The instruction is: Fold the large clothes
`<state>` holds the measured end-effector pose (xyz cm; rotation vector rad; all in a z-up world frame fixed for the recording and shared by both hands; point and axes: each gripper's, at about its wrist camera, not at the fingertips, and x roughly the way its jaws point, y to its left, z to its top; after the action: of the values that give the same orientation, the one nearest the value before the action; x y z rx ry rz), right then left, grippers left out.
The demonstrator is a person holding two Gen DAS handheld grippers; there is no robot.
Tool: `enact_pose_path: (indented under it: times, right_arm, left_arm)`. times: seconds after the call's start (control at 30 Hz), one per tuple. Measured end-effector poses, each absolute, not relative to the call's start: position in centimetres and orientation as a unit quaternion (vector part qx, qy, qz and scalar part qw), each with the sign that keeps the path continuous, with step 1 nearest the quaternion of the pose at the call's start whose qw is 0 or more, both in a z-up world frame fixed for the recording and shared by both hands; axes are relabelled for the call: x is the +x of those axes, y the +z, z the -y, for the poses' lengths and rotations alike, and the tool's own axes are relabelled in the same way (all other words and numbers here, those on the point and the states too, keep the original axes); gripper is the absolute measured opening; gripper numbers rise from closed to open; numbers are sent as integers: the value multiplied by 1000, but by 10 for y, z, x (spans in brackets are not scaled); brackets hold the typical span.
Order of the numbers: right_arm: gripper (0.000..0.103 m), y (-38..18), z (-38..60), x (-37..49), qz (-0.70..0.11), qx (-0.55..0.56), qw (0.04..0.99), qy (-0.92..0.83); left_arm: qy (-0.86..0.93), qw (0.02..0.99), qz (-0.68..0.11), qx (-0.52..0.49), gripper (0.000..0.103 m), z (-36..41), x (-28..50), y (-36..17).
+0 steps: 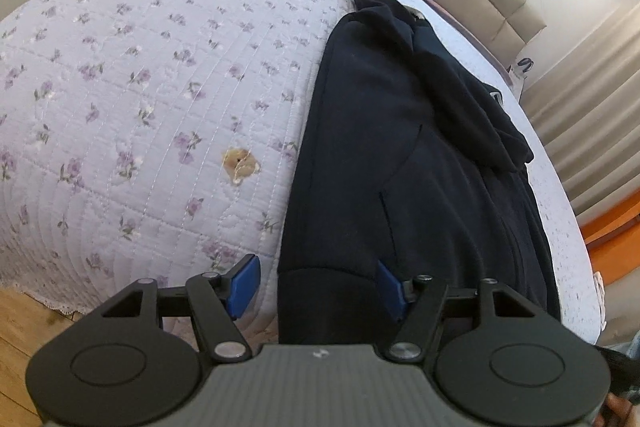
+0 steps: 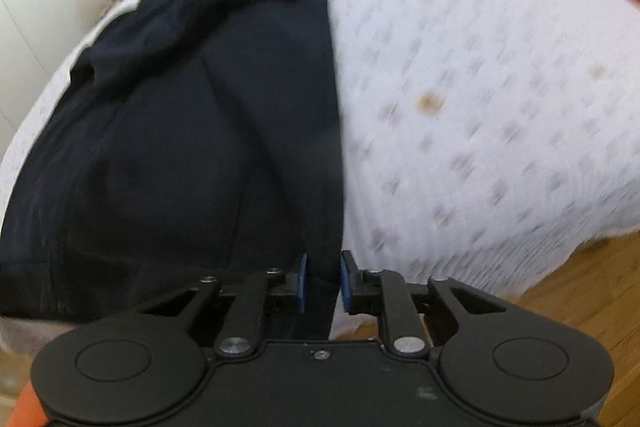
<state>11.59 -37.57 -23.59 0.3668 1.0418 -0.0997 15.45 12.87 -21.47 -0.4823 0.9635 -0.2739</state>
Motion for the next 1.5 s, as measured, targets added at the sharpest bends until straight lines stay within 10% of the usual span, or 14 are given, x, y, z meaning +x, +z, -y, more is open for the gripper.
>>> enact_pose_path:
  times: [0.13,0.57,0.63,0.77,0.87,1.5]
  right_arm:
    - [81,-231,389,100,-463,245,852,-12]
    - [82,-266,397,109,-493,309,812,41]
    - [71,-269,393,112,-493,332,801,72]
    - [12,-252,378,109,-492,280,822,65]
    - [10,-231,383,99,-468,276,836,73]
    - [9,-134,425,211,-309,316,894,73]
  left_arm:
    - [-141,844,-458,-243,70,-134,153,-217]
    - [-136,826,-493,-236,80,-125,146,-238]
    - [-143,814,-501,-255,71,-123,151,-249]
    - [-150,810,-499,-268,36,-127,147,-256]
    - [-167,804,-485,-302,5,-140,134,-254]
    - [-269,833,-311,-370,5,-121,249,-137]
